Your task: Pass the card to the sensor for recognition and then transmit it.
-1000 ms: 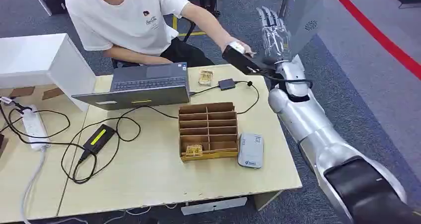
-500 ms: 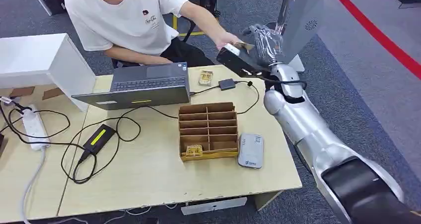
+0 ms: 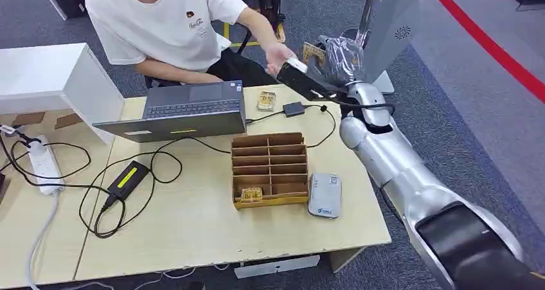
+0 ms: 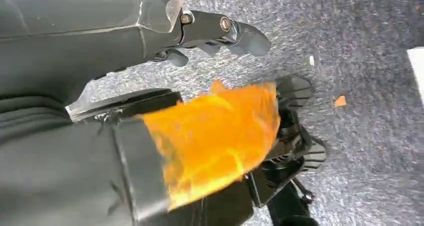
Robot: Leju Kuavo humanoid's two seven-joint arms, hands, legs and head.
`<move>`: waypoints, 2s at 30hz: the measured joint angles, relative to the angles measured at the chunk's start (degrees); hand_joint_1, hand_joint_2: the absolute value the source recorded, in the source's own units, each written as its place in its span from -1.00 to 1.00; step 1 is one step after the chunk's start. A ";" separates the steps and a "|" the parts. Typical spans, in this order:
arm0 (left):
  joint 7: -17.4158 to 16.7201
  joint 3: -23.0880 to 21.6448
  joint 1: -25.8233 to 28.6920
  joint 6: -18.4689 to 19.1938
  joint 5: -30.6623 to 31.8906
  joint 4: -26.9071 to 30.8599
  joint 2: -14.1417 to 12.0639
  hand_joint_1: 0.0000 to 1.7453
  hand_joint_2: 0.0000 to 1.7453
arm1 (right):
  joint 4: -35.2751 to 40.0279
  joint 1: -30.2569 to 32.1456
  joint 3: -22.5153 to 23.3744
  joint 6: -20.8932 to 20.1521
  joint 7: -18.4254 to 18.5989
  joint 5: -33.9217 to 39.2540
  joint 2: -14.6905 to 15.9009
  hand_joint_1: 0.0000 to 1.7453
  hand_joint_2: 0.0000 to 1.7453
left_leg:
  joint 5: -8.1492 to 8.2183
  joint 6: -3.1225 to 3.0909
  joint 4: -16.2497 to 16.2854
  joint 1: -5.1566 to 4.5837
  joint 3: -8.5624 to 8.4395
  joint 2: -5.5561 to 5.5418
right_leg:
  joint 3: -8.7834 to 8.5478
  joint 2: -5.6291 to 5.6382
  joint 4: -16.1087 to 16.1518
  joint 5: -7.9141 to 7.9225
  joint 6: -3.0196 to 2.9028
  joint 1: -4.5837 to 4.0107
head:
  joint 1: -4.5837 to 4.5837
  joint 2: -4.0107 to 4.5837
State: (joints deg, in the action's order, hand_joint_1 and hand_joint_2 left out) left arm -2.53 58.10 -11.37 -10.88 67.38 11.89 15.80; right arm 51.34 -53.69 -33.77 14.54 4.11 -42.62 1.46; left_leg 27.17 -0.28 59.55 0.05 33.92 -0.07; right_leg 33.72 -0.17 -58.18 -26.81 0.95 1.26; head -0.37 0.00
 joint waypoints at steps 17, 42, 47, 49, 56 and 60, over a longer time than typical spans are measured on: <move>2.14 1.27 0.11 0.33 -2.99 0.00 -0.04 -1.00 1.00 | 2.64 5.53 1.18 2.90 -4.76 8.65 4.50 1.00 1.00 | 0.01 -0.01 0.00 0.00 0.00 0.00 | 0.01 0.00 0.05 0.00 0.00 0.00 | 0.00 0.00; 3.10 5.84 1.12 0.44 -7.39 0.00 -0.68 -1.00 1.00 | 16.68 28.22 4.72 1.68 -13.07 15.17 12.22 1.00 1.00 | 0.04 -0.04 -0.01 0.00 0.05 -0.09 | 0.00 -0.07 0.07 -0.02 0.02 0.00 | 0.00 -0.02; 2.95 5.99 1.11 0.46 -7.43 0.00 -0.70 -1.00 1.00 | 16.65 29.76 4.70 1.66 -13.38 15.21 12.20 1.00 1.00 | 0.04 -0.04 -0.01 0.00 0.05 -0.08 | 0.00 -0.07 0.07 -0.02 0.02 0.00 | 0.00 0.00; 2.84 6.12 1.12 0.48 -7.54 0.00 -0.70 -1.00 1.00 | 16.57 30.60 4.59 1.64 -13.75 15.25 12.20 1.00 1.00 | 0.04 -0.04 -0.01 0.00 0.06 -0.09 | 0.00 -0.08 0.07 -0.02 0.02 0.00 | 0.00 0.00; 2.75 6.23 1.10 0.48 -7.54 0.00 -0.68 -1.00 1.00 | 16.00 33.17 3.89 1.77 -14.51 15.10 11.89 1.00 1.00 | 0.04 -0.04 -0.01 0.00 0.06 -0.09 | 0.01 -0.08 0.07 -0.02 0.02 0.00 | 0.00 -0.02; 2.68 6.23 1.09 0.48 -7.56 0.00 -0.68 -1.00 1.00 | 15.50 33.74 3.69 1.75 -14.53 14.25 11.80 1.00 1.00 | 0.04 -0.04 -0.02 0.00 0.06 -0.08 | 0.00 -0.07 0.07 -0.02 0.02 0.00 | 0.00 0.00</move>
State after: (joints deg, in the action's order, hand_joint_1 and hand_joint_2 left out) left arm 0.15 64.33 -10.28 -10.40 59.82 11.89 15.13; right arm 66.84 -19.96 -30.08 16.28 -10.43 -28.37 13.27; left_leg 27.21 -0.32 59.54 0.06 33.98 -0.16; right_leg 33.72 -0.24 -58.11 -26.83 0.97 1.25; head -0.37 0.00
